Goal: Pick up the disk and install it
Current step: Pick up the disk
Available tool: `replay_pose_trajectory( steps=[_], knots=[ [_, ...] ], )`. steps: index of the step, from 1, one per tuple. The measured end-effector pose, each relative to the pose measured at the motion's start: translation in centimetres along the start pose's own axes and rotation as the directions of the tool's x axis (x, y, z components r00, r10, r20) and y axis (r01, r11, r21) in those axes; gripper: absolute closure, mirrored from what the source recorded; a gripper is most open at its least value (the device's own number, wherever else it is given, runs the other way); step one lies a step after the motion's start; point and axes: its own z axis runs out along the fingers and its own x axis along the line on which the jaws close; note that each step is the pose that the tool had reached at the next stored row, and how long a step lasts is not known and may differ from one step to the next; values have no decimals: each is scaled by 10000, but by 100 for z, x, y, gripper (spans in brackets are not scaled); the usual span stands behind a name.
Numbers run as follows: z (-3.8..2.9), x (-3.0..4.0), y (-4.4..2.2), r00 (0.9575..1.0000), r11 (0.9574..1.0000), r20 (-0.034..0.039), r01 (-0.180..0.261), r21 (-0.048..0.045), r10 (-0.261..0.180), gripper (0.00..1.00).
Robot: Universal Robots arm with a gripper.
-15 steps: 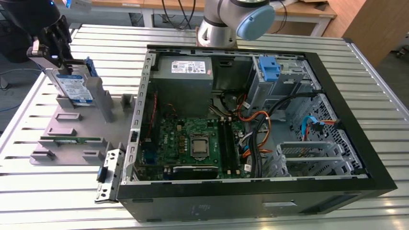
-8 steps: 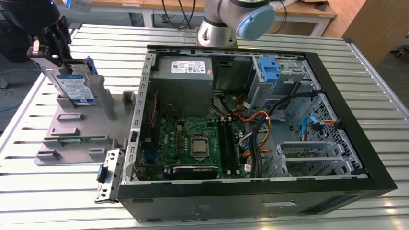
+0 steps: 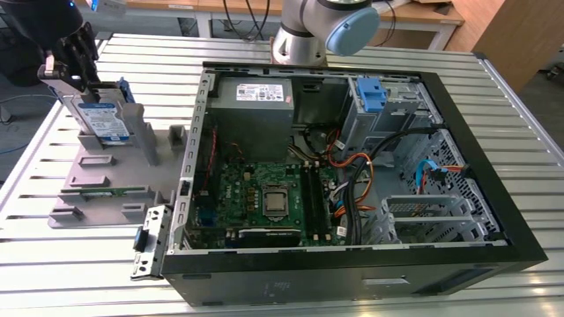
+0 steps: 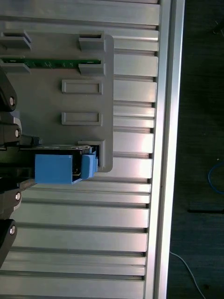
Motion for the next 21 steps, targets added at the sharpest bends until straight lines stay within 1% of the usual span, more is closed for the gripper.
replay_pose_trajectory(
  steps=[2,3,5,7,19,21],
  knots=[
    [0,0,0,10000,10000,0,-11,0,11,65],
    [1,0,0,9999,9999,0,-121,4,121,65],
    [3,0,-1,9989,9989,-1,-462,20,462,65],
    [4,0,0,9969,9969,-3,-791,33,791,65],
    [4,0,0,9965,9965,-2,-836,38,836,65],
    [-5,0,0,9965,9965,-2,-837,37,837,65]
  ],
)
